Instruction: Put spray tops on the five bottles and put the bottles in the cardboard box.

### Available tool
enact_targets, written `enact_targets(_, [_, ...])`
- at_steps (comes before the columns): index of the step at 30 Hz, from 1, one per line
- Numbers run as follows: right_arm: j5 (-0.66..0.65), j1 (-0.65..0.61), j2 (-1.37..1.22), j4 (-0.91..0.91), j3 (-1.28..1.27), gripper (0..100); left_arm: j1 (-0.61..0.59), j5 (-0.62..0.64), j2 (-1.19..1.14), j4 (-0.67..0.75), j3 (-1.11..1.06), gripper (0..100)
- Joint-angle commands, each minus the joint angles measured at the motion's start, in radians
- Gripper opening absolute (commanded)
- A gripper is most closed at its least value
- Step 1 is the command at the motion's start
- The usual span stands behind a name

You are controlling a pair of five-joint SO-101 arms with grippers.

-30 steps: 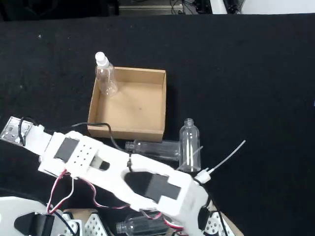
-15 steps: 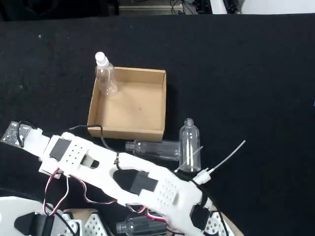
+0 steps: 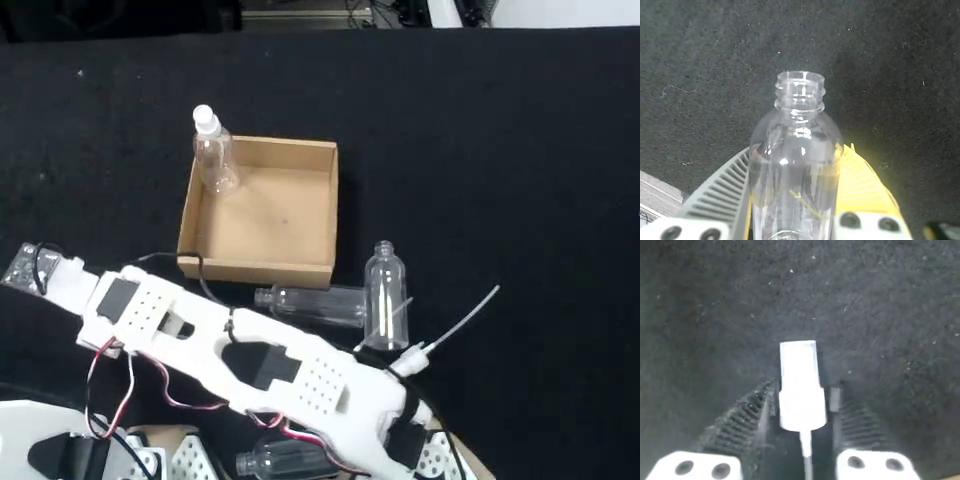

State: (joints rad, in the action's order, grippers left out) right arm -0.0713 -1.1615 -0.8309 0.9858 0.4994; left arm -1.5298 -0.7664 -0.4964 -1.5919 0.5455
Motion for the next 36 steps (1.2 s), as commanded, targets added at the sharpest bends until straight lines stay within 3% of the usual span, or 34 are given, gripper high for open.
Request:
enact_targets(1, [-0.005, -0.008, 0.004, 0.040, 0.061, 0.8, 0.002, 0.000, 0.015, 0.005, 0.018, 3])
enact_targets(7, [0.011, 0.077, 0.130, 0.144, 0.102, 1.0, 0.018, 0.005, 0.023, 0.005, 0.019, 3])
enact_targets(11, [0.097, 0.132, 0.300, 0.235, 0.114, 1.0, 0.068, 0.015, 0.025, -0.009, 0.019, 3])
enact_targets(15, [0.124, 0.140, 0.449, 0.313, 0.108, 1.0, 0.120, 0.083, 0.080, -0.158, 0.074, 3])
enact_targets(20, [0.130, 0.158, 0.607, 0.393, 0.113, 1.0, 0.157, 0.186, 0.250, -0.166, 0.064, 3])
enact_targets(27, [0.129, 0.201, 0.883, 0.496, 0.108, 1.0, 0.217, 0.198, 0.638, -0.164, -0.252, 3])
enact_targets(36, [0.123, 0.414, 1.153, 0.618, 0.021, 1.0, 0.575, 0.422, 1.232, -0.018, -0.723, 3])
